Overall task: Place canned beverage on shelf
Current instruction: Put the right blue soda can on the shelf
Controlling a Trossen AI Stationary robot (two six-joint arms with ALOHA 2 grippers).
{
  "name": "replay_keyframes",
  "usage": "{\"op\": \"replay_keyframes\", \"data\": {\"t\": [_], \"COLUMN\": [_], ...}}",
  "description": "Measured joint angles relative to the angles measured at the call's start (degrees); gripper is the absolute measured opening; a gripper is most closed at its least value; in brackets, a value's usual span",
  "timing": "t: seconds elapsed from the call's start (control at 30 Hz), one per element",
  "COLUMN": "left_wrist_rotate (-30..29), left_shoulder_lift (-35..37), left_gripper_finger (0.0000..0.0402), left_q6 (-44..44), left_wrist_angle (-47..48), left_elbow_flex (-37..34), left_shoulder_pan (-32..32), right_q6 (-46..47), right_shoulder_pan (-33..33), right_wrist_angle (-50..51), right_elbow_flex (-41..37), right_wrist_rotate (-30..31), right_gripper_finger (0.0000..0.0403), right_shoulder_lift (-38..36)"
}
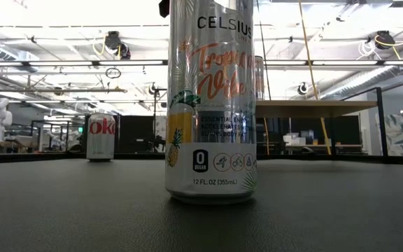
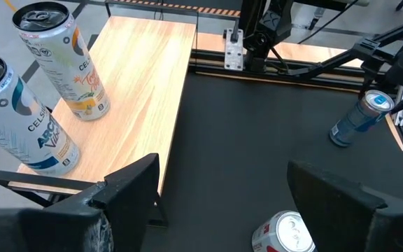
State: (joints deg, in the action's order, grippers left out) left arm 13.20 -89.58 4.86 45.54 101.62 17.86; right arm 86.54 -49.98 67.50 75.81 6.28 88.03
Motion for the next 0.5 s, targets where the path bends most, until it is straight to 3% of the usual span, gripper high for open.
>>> {"op": "replay_keyframes", "data": {"t": [0.5], "left_wrist_rotate": [0.00], "left_shoulder_lift": [0.00], "left_gripper_finger": [0.0318], "left_q6": [0.01], "left_wrist_angle": [0.00], "left_elbow_flex": [0.00], "left_shoulder_pan": [0.00], "right_q6": [-0.22], "right_shoulder_pan": [0.01], "right_wrist_angle": [-2.69], "right_elbow_flex": [-0.11], "right_wrist_rotate": [-0.07], "right_gripper_finger": [0.0257], "right_shoulder_lift": [0.04]}}
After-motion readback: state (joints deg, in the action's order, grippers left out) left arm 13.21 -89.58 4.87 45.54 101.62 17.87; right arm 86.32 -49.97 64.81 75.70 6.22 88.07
